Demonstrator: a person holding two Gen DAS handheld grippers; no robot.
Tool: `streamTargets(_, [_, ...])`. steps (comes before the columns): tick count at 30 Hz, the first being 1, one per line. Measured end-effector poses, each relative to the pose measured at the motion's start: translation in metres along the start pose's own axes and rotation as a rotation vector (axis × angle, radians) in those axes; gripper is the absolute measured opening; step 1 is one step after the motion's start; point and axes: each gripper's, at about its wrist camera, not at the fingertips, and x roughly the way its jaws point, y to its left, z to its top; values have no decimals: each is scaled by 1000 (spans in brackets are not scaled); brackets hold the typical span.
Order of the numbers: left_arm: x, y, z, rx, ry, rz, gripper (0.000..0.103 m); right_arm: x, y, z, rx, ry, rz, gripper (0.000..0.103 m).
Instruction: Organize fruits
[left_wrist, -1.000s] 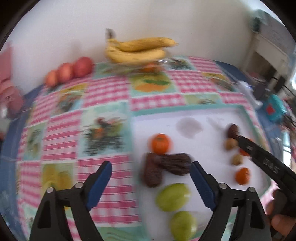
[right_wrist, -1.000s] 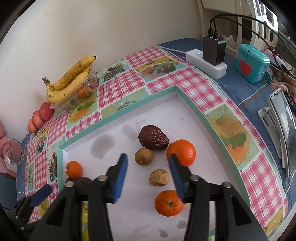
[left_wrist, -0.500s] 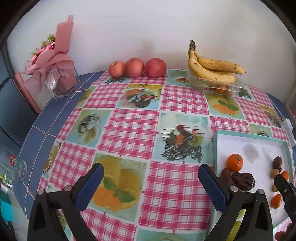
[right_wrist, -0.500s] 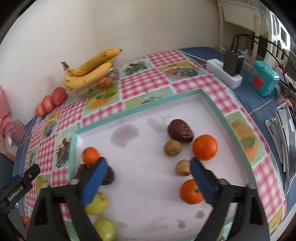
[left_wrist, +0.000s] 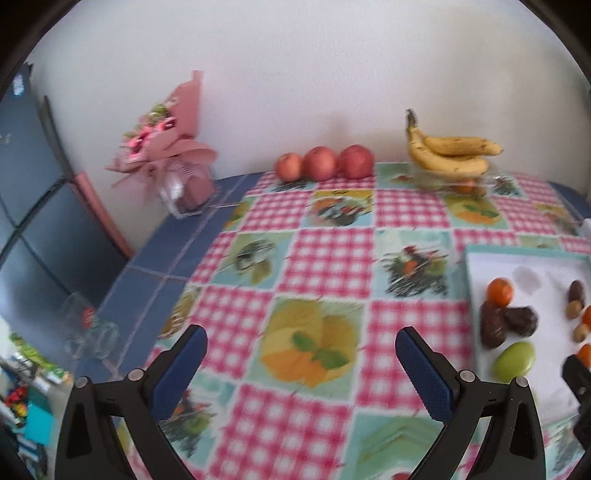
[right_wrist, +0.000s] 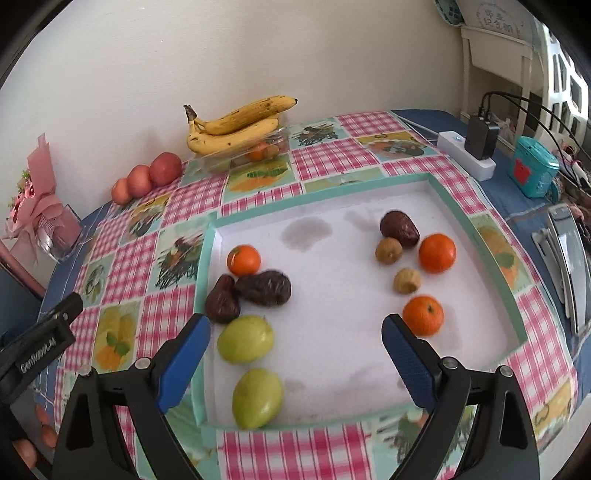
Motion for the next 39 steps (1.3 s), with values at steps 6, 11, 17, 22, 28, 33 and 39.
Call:
streamTargets(6, [-5,14,-9,-25,50,-24,103,-12,2,-14,-5,7,-4,94])
streamTargets(11, [-9,11,-19,39,93,-48,103,-23,4,-15,-7,-8,-15,94])
streamTargets(17, [7,15,-27,56,216,-81,103,-21,6,-18,-25,60,-34,94])
streamTargets(22, [13,17,-31,49,262,-115,103,-20,13,-21,-75,83,-47,94])
streamTargets(28, [14,14,-32,63,273,-127,103,-20,15,-21,-107,91,-75,94])
streamTargets(33, [14,14,-33,62,283,-131,103,-19,15,-21,-110,94,-78,94])
streamTargets(39, [16,14,-33,60,291,-135,103,-18,15,-21,-110,97,-77,94])
